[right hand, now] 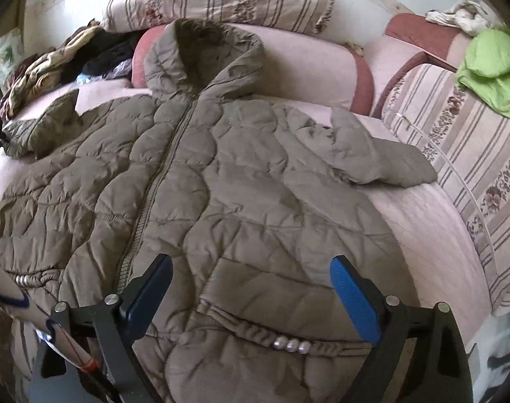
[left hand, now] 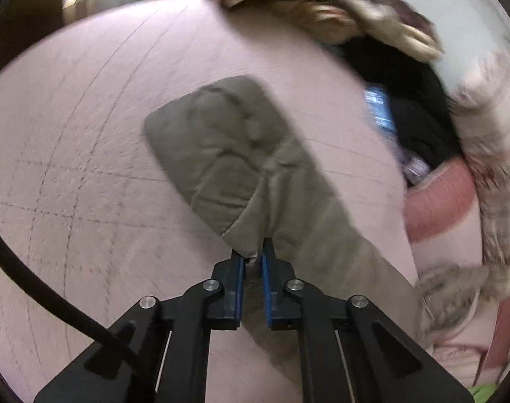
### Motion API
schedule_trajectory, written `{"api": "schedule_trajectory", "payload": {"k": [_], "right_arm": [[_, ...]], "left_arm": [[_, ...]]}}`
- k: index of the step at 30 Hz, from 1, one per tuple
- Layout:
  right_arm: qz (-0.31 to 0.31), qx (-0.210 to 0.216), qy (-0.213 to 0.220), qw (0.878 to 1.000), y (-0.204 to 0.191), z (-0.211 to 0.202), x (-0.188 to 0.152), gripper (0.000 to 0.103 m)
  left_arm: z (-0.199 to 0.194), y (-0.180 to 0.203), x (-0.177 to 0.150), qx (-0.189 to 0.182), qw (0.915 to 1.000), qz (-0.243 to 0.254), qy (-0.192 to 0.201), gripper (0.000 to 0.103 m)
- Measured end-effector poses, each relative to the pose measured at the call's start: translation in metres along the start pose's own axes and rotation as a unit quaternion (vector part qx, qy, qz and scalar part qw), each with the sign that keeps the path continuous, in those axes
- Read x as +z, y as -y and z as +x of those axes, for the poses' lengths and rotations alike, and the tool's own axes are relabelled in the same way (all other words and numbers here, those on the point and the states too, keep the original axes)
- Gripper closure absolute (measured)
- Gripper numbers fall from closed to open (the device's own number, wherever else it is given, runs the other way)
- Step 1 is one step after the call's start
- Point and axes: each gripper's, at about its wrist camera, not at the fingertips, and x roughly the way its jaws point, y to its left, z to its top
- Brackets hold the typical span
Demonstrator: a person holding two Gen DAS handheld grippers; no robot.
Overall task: Fold large clothes
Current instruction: 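Lift the sleeve with the left gripper, lay it across the coat body, open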
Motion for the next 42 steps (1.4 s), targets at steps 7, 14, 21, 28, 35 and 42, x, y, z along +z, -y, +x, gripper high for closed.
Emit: {"api": "schedule_trajectory", "payload": {"k": [7, 14, 21, 28, 35, 42], "right_arm": [[0.016, 0.020, 0.012, 1.000, 0.015, -0.016, -0.006, 0.010], [0.068, 0.029, 0.016, 0.997, 0.044, -0.031, -0.011, 0.010], [0.099, 0.017, 0.023, 0.995, 0.078, -0.044, -0.007, 0.010], [0.109, 0.051, 0.012, 0.993, 0.086, -0.030, 0.016, 0.010], [0.127, 0.092, -0.025, 0.987, 0.071, 0.041, 0.061, 0.010], [0.244, 0.109, -0.115, 0.957, 0.079, 0.155, 0.106, 0.015]], "left_arm": [[-0.066, 0.126, -0.078, -0.086, 0.9834, 0.160, 0.007, 0.096], [-0.055, 0.229, -0.213, -0.145, 0.9466, 0.283, -0.052, 0.095], [-0.061, 0.245, -0.312, -0.117, 0.9176, 0.375, -0.060, 0.062], [-0.112, 0.176, -0.345, -0.034, 0.9072, 0.415, 0.060, 0.033], [-0.085, 0.104, -0.330, 0.068, 0.9126, 0.394, 0.086, 0.033], [-0.073, 0.074, -0.309, 0.065, 0.9271, 0.360, 0.080, 0.033]]}}
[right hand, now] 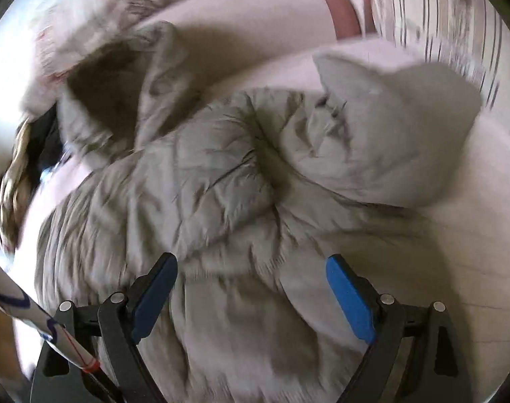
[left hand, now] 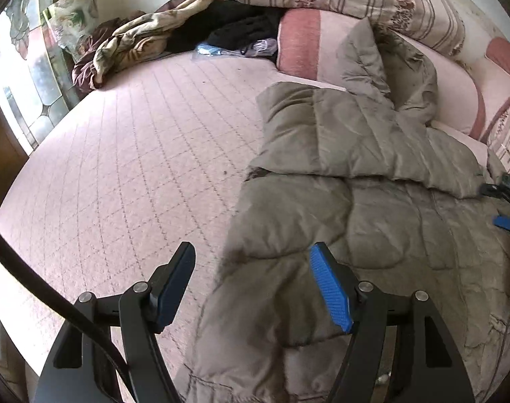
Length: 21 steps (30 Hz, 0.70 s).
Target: Fold large clothes
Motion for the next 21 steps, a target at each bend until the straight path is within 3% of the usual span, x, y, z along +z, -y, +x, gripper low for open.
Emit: {"api": "schedule_trajectory", "payload": {"k": [1, 2, 5, 7, 10, 13, 16, 19, 21], "right_arm": [[0.018, 0.005, -0.009, 1.000, 0.002, 0.009, 0.005, 0.019], [0.034, 0.012, -0.019, 0.999, 0.002, 0.018, 0.010, 0.031], [0.063, 0.052, -0.047, 0.996, -0.002, 0.034, 0.021, 0.078], [0.064, 0.059, -0.045, 0.995, -0.002, 0.031, 0.025, 0.086], [0.058, 0.029, -0.031, 0.997, 0.003, 0.025, 0.028, 0.088], [0.054, 0.003, -0.047, 0.997, 0.005, 0.038, 0.025, 0.088], [0.023, -0.019, -0.042, 0.999, -0.009, 0.033, 0.026, 0.084], [0.029, -0.010, -0.029, 0.999, -0.009, 0.006, 0.026, 0.074], [0.011, -0.005, -0.007, 1.000, -0.002, -0.023, 0.023, 0.053]], "left_arm": [[0.003, 0.000, 0.000, -0.002, 1.0000, 0.000, -0.004, 0.033], [0.005, -0.001, 0.001, -0.006, 0.9999, 0.001, -0.009, 0.033], [0.009, 0.002, 0.001, -0.009, 0.9999, -0.003, -0.010, 0.033], [0.012, 0.003, 0.000, -0.002, 0.9999, -0.003, -0.016, 0.033], [0.015, 0.004, -0.001, 0.001, 0.9996, -0.003, -0.026, 0.033], [0.020, 0.009, -0.003, 0.010, 0.9992, 0.006, -0.039, 0.033], [0.019, 0.010, -0.003, 0.009, 0.9988, 0.006, -0.047, 0.033], [0.013, 0.010, -0.002, -0.009, 0.9987, -0.001, -0.051, 0.033], [0.006, 0.011, -0.002, -0.018, 0.9986, -0.006, -0.049, 0.033]]}}
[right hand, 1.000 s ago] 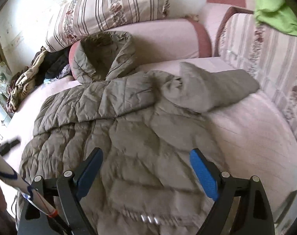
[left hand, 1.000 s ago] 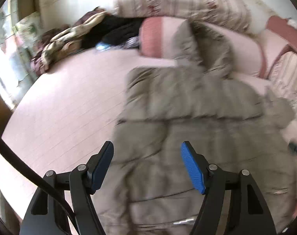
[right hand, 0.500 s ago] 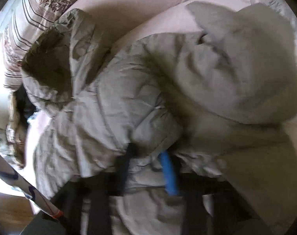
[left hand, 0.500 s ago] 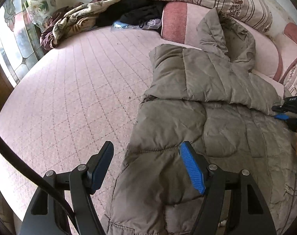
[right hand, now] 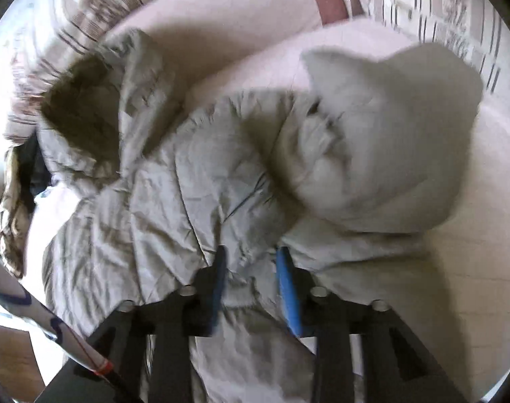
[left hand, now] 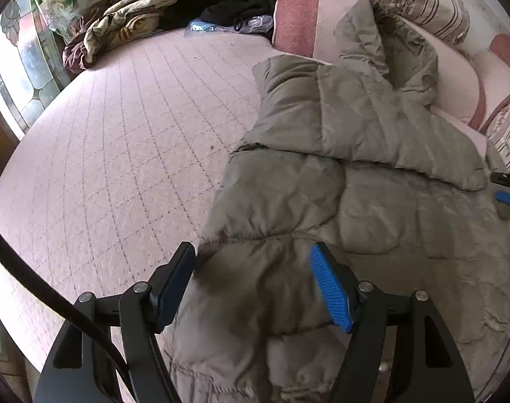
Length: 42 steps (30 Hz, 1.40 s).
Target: Fold large clothes
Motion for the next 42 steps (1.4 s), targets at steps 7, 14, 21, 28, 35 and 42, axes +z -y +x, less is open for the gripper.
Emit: {"api": "schedule_trajectory", "payload": {"k": [7, 14, 21, 28, 35, 42], "right_arm": [[0.020, -0.052, 0.076, 0.996, 0.101, -0.087, -0.009, 0.038], [0.157, -0.055, 0.095, 0.982, 0.232, -0.129, -0.019, 0.038], [0.189, -0.018, 0.088, 0.978, 0.273, -0.090, 0.000, 0.038], [0.234, 0.009, 0.076, 0.969, 0.306, -0.027, 0.041, 0.038], [0.241, 0.008, 0.105, 0.965, 0.320, 0.016, 0.106, 0.040], [0.251, -0.013, 0.100, 0.963, 0.335, 0.034, 0.153, 0.085]], "left_arm": [[-0.044, 0.009, -0.015, -0.066, 0.9971, -0.030, 0.023, 0.033], [-0.103, 0.018, -0.024, -0.111, 0.9901, -0.079, 0.032, 0.033], [-0.138, 0.060, -0.032, -0.033, 0.9930, -0.038, 0.107, 0.022], [-0.075, 0.080, -0.041, 0.028, 0.9984, -0.005, 0.048, 0.022], [-0.020, 0.077, -0.041, 0.051, 0.9978, -0.034, 0.022, 0.022], [0.009, 0.082, -0.045, 0.085, 0.9960, -0.025, 0.016, 0.022]]}}
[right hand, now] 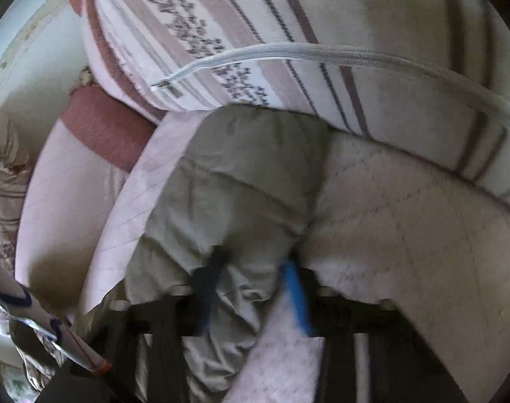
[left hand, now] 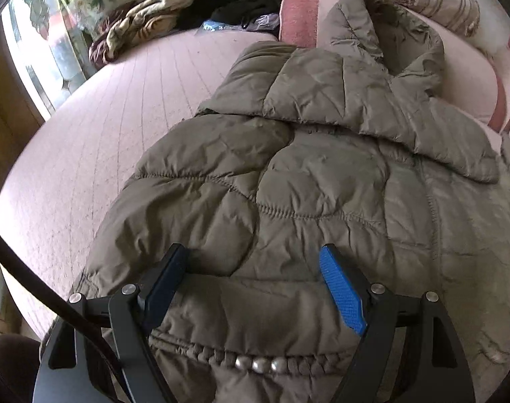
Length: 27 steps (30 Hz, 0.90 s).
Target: Fold large clothes
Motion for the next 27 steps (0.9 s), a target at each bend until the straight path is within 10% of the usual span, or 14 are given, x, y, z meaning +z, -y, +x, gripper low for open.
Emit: {"api": "schedule_trajectory", "payload": {"k": [15, 27], "right_arm": [[-0.151, 0.073, 0.091, 0.982, -0.120, -0.173, -0.014, 0.096], [-0.377, 0.205, 0.005, 0.903, -0.337, -0.237, -0.259, 0.097]], "left_arm": [[-0.015, -0.016, 0.016, -0.064, 0.9979, 0.014, -0.001, 0.022], [-0.046, -0.120, 0.043, -0.023, 0.9922, -0.081, 0.092, 0.022]]}}
